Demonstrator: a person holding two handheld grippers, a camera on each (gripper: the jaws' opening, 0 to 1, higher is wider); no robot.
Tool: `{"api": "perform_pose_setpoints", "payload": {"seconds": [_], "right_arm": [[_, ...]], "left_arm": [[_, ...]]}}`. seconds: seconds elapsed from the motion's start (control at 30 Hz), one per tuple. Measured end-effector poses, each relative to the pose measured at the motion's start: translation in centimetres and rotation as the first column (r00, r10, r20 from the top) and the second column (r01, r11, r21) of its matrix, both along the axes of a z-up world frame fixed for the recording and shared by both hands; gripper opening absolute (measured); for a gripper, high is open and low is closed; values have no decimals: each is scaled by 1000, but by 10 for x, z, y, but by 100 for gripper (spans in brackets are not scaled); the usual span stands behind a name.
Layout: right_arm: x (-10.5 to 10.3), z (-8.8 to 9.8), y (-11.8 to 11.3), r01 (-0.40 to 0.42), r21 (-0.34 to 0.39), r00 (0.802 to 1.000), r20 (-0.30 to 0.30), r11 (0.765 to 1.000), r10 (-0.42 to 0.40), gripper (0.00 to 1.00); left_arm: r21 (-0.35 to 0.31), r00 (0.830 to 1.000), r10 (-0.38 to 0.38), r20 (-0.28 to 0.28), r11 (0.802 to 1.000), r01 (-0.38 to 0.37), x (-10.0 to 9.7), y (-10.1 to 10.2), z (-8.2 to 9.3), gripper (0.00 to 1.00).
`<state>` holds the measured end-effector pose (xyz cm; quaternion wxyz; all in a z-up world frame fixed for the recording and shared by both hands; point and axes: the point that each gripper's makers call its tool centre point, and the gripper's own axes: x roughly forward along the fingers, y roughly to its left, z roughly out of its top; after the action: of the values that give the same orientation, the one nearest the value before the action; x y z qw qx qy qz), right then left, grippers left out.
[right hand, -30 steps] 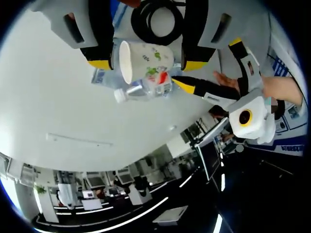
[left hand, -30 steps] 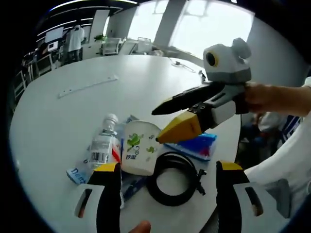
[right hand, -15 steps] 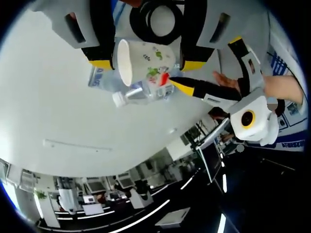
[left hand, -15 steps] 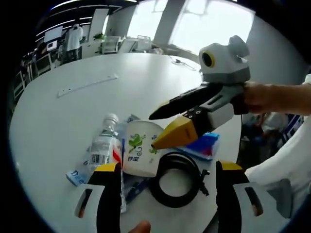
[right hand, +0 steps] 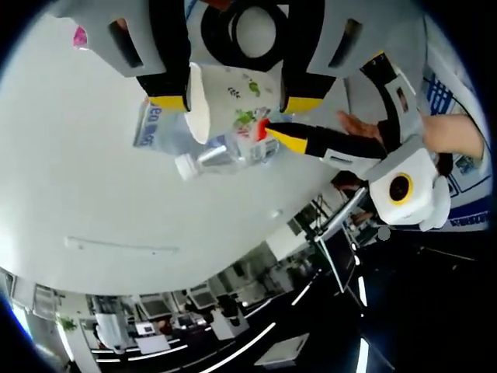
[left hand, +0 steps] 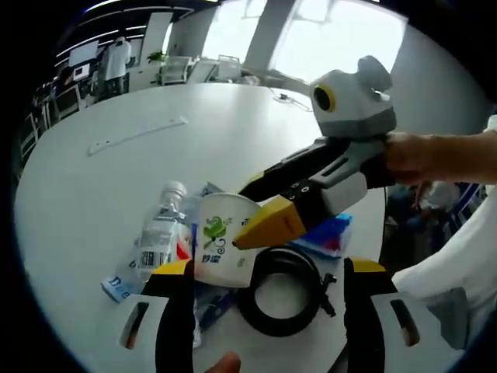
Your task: Arrange the tabletop items into an orderly group along one side of the table until the central work area is clear of visible clutter.
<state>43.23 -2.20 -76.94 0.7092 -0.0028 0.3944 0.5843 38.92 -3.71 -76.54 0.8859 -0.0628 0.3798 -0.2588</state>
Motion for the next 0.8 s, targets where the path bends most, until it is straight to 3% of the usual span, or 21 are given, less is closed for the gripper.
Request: {"api": "perform_pose_setpoints", "payload": {"seconds": [0.23,0.6,0.8], "right_arm": [[-1,-5,1,-1,-4,1000,-16,1000,1,37],[-2,-4,1,3,19,1000,-30,1000,-3,14],[-4,-1,3,2,38,999,-49,999,0,11]], "left_arm": [[-4,1000,1,0,1000,-1,1,-1,1,75],[-13,1000,7,3,1000,-7,2,0,0,74],[-14,1000,8,1,1000,-8,2,-1,0,74]]}}
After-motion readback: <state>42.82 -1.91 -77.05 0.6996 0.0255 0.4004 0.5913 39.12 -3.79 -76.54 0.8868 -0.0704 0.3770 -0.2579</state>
